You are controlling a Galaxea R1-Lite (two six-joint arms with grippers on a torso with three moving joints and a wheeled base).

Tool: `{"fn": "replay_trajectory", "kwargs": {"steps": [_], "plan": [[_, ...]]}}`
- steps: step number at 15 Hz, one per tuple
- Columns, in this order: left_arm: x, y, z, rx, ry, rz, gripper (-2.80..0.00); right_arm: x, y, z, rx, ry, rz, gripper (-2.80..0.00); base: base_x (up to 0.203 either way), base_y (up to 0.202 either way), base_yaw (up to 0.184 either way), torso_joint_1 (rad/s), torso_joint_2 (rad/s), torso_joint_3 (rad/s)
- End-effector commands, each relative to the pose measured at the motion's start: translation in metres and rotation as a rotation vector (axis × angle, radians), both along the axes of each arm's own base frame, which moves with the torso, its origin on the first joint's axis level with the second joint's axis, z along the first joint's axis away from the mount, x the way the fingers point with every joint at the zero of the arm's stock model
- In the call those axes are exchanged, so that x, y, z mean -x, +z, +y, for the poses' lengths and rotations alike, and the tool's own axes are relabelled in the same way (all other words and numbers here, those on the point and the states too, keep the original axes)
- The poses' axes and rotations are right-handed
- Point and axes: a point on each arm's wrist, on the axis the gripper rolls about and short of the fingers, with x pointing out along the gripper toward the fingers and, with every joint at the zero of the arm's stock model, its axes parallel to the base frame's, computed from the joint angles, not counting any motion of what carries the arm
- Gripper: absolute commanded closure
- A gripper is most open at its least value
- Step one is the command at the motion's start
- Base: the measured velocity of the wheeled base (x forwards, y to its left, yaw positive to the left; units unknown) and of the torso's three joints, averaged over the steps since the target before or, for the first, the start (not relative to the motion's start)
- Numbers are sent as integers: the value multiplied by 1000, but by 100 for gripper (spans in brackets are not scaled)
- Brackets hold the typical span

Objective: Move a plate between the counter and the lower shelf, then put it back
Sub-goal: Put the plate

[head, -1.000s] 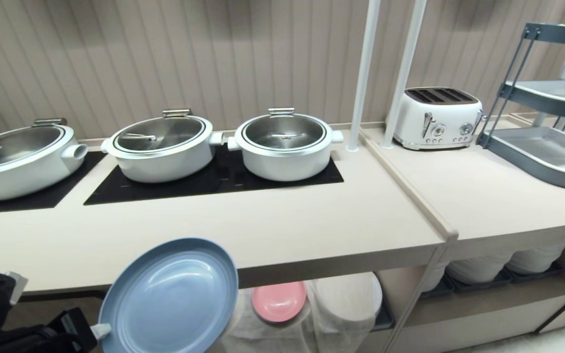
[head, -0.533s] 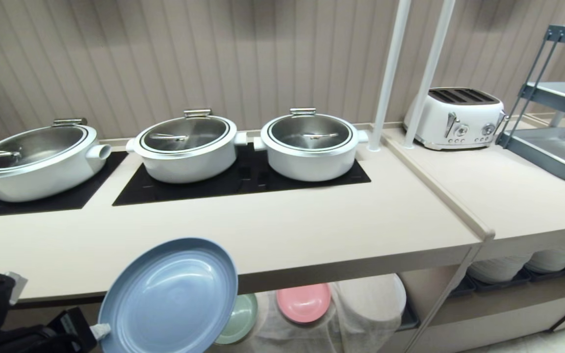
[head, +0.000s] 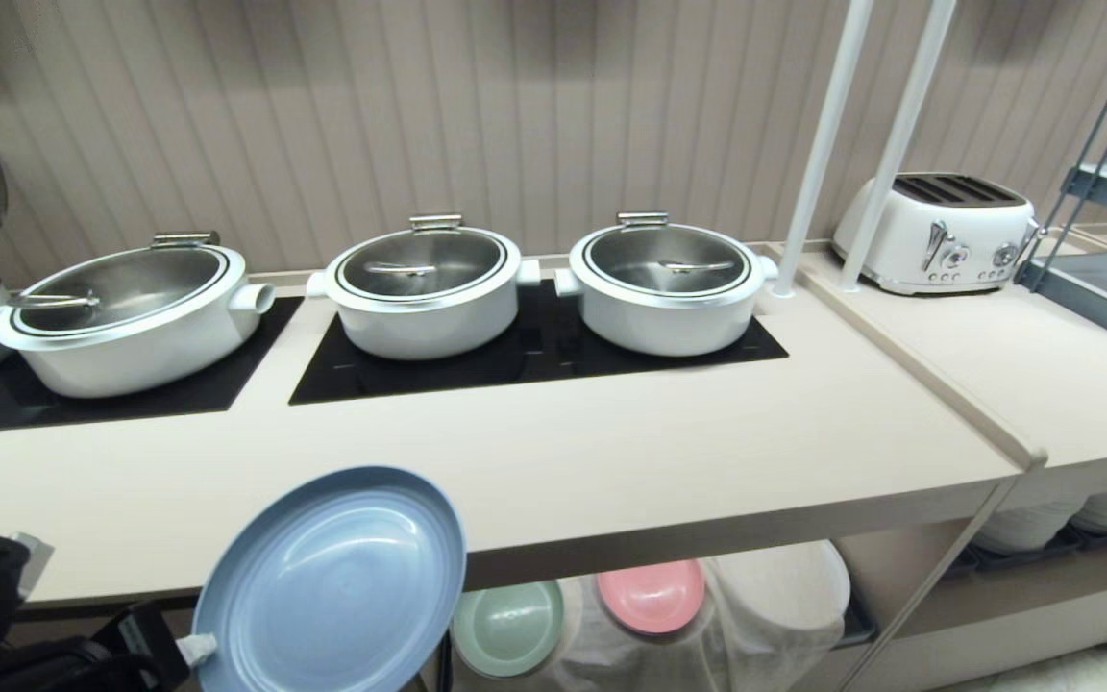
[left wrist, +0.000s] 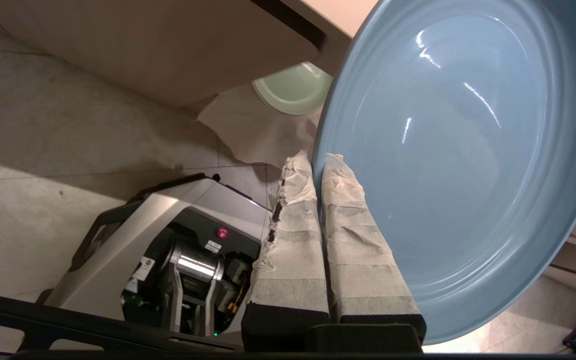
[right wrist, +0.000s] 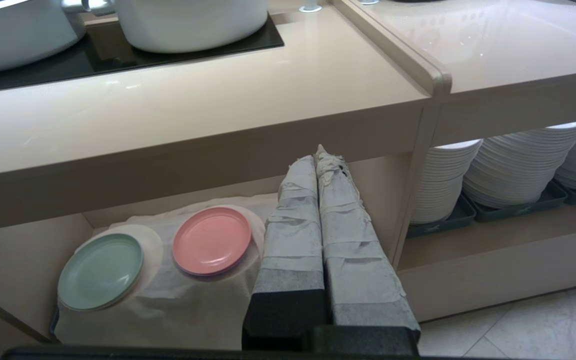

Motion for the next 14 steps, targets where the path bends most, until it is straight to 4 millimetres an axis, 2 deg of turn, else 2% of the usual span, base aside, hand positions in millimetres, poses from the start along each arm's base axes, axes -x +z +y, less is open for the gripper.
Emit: {"fn": "replay_trajectory", "kwargs": {"steps": [1,7,14], "plan": [[0,0,0,3,6,1,0,0,0,0,0,1,0,0,0,201,-1,4,-1,2],[0,1,0,1,7,-3,0,0,0,0,0,-1,0,0,0,181,0,3,3,3],[-4,4,2,-1,26,-15,0,0,0,0,0,1,0,0,0,10,-1,0,0,1]]}}
